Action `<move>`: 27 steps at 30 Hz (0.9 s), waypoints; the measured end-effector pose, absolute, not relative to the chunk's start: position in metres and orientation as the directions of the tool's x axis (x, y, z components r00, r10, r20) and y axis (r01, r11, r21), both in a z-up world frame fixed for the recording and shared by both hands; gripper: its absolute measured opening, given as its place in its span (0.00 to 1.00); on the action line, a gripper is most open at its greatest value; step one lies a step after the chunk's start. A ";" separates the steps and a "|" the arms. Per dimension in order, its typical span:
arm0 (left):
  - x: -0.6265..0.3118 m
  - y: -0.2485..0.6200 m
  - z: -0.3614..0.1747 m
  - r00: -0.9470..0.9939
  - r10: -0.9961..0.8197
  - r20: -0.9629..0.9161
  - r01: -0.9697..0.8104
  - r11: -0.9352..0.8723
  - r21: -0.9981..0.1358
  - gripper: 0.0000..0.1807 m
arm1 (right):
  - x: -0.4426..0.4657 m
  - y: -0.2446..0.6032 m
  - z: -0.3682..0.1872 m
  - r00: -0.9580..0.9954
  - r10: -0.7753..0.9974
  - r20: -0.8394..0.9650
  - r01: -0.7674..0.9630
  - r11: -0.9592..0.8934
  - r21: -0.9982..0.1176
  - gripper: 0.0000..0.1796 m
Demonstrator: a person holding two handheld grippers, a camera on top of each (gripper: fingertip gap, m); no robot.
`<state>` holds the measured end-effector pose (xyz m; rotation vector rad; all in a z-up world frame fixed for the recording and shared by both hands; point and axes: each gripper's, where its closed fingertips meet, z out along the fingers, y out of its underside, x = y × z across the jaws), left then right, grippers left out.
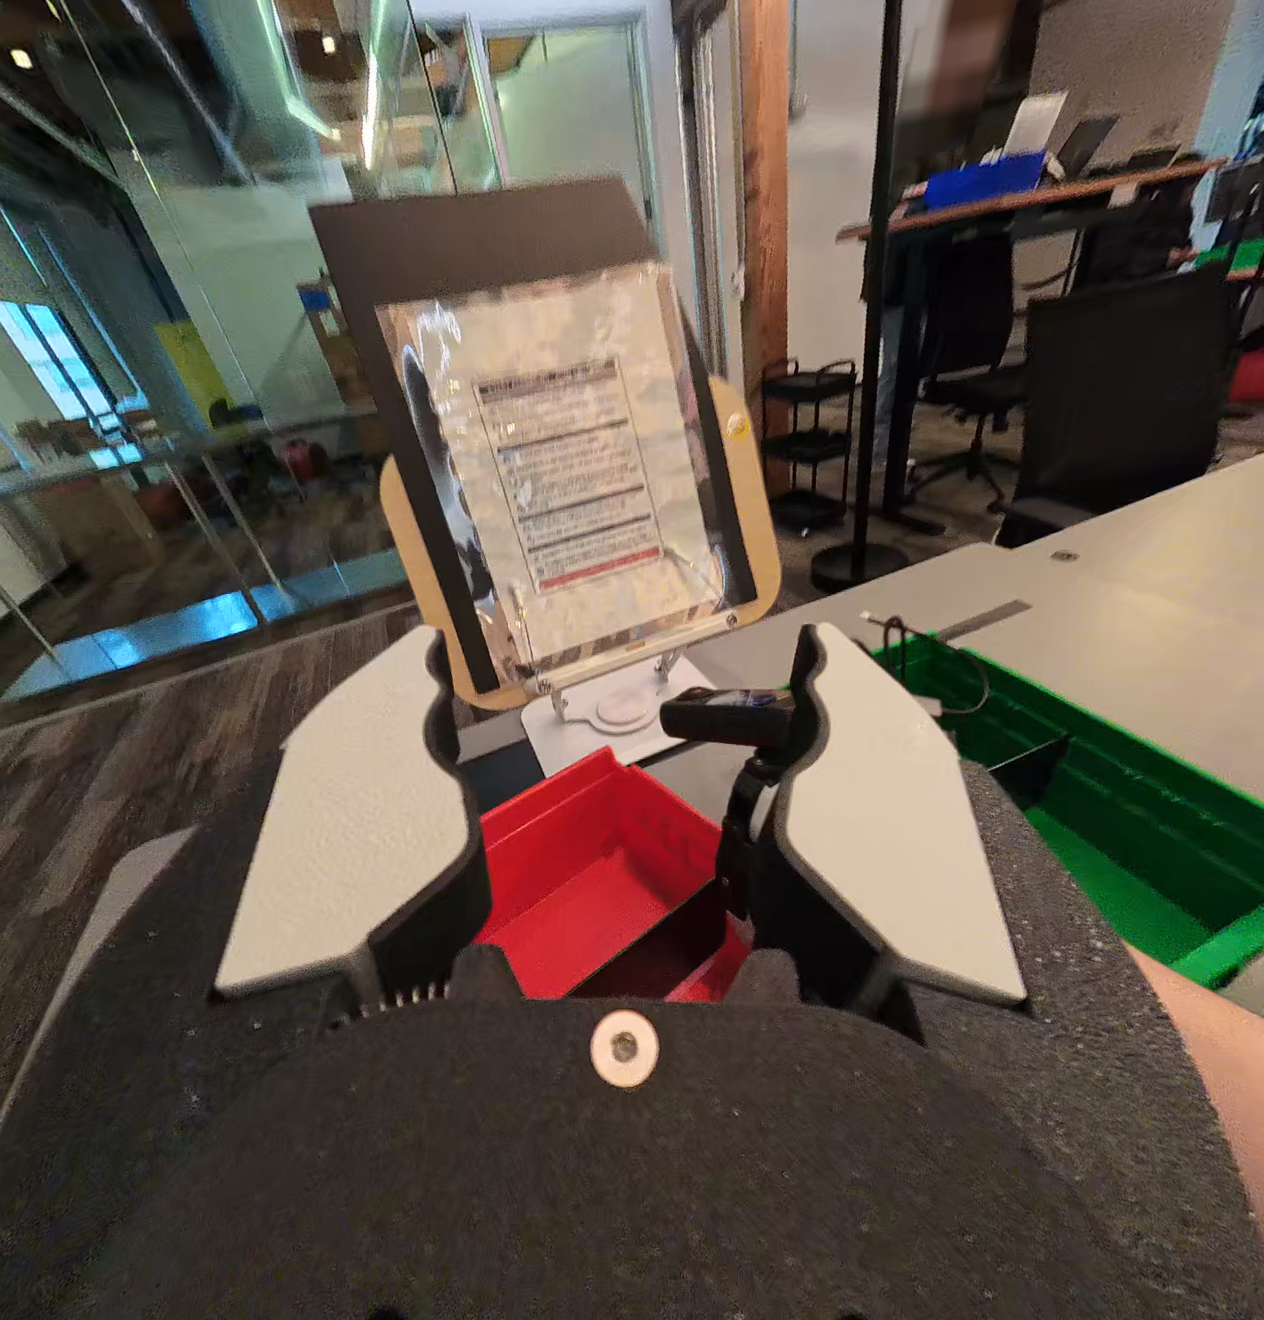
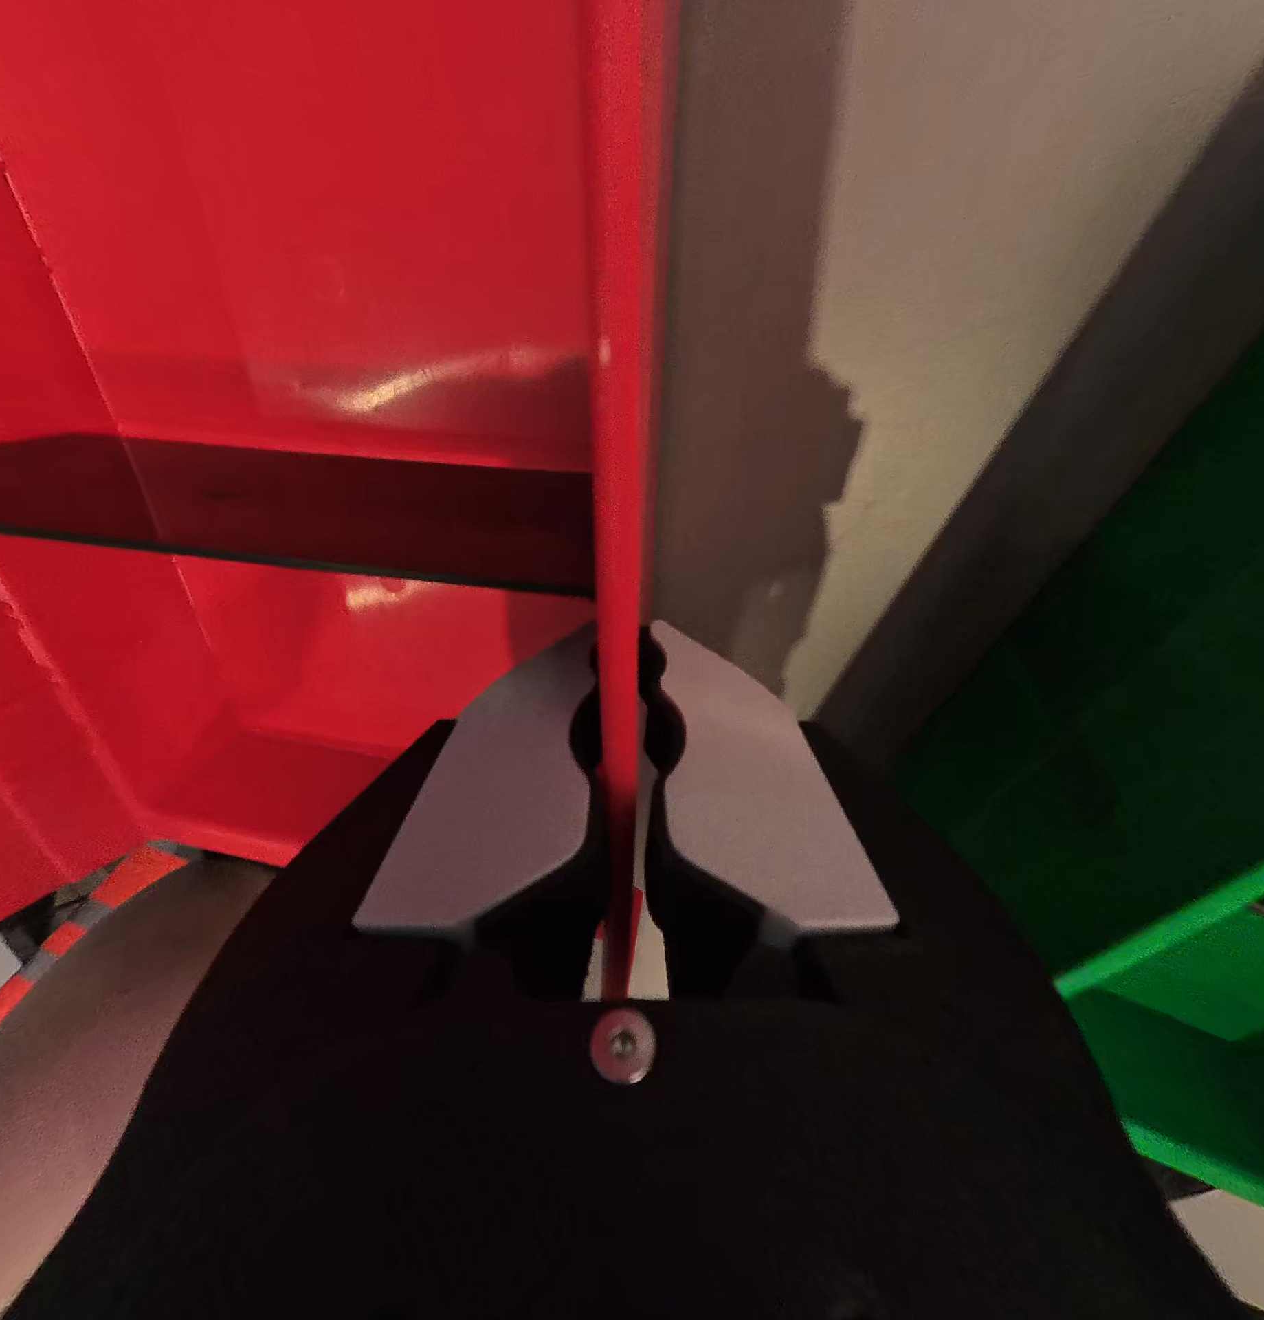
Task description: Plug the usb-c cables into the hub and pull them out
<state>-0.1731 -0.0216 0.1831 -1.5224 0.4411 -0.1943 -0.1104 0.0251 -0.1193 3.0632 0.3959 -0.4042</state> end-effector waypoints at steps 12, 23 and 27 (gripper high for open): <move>-0.204 -0.186 0.269 0.728 -0.683 -0.053 0.262 0.349 -0.900 0.46 | -0.029 0.029 0.045 0.905 0.229 -0.358 0.190 -0.972 -0.141 0.04; -0.118 -0.067 0.158 0.645 -0.760 0.076 -0.080 -0.167 -0.983 0.52 | 0.334 -0.110 0.080 0.906 -0.395 -0.153 -0.419 -0.890 -0.181 0.04; -0.064 -0.007 0.080 0.679 -0.724 0.119 -0.209 -0.347 -0.914 0.46 | 0.402 -0.179 0.038 0.798 -0.571 -0.193 -0.598 -0.789 -0.139 0.03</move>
